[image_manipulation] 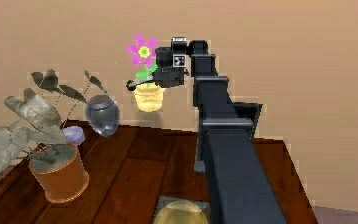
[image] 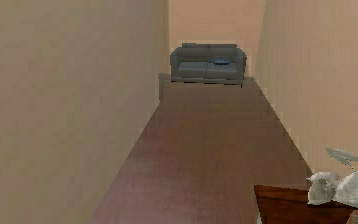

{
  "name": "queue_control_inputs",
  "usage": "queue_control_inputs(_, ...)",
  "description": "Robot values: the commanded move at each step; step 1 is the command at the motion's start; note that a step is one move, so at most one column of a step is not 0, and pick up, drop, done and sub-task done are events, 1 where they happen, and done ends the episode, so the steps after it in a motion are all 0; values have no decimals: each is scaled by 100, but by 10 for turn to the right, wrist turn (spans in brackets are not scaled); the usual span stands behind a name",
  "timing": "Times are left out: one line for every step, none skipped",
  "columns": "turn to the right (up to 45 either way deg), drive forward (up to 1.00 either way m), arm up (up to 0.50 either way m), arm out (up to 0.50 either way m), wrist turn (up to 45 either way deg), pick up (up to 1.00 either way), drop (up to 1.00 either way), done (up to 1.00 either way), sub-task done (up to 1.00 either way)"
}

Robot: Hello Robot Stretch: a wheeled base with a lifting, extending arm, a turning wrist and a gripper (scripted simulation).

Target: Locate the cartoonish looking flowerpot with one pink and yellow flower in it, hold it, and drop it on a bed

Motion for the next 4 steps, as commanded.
queue_control_inputs(0, 0, 0, 0, -450, 0, 0, 0, 0)
queue_control_inputs(0, 0, 0, 0, -450, 0, 0, 0, 0)
queue_control_inputs(0, 0, 0, 0, -120, 0, 0, 0, 0)
queue_control_inputs(0, 0, 0, -38, 0, 0, 0, 0, 0)
